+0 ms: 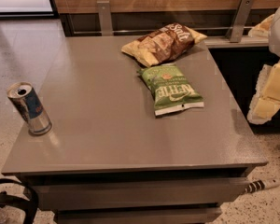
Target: Move brown chip bag near redbull can
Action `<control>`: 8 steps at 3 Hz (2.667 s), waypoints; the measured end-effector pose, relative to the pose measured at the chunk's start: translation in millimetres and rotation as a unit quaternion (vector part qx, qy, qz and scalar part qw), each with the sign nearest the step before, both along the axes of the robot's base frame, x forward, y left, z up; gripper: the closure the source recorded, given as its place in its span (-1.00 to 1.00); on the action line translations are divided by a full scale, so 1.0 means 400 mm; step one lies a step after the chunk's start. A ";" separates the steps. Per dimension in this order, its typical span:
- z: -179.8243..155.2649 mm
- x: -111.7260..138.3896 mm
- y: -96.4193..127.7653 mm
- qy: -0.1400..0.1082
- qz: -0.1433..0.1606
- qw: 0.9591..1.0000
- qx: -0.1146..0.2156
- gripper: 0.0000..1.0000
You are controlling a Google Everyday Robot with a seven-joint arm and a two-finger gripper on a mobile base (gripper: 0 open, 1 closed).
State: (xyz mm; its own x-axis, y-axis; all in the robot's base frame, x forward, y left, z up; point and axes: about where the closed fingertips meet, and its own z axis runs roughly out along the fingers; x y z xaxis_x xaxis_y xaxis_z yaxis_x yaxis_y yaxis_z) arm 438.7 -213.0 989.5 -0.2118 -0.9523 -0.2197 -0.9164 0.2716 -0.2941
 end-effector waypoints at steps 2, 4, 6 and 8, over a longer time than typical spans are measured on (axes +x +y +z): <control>0.004 0.112 0.019 -0.049 0.003 0.997 0.058 -1.00; 0.028 0.317 0.033 -0.112 -0.007 0.990 0.091 -1.00; 0.024 0.317 0.035 -0.115 -0.012 0.989 0.098 -1.00; -0.019 0.535 0.165 -0.135 0.007 0.981 0.137 -1.00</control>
Offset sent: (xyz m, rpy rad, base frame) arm 0.0742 0.0123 0.0000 0.2112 -0.1531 0.0124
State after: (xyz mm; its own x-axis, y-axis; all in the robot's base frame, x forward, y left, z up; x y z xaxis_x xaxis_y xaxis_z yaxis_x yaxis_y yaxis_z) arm 652.9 -147.0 982.0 -0.0981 -0.8523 -0.5138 -0.8193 0.3622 -0.4444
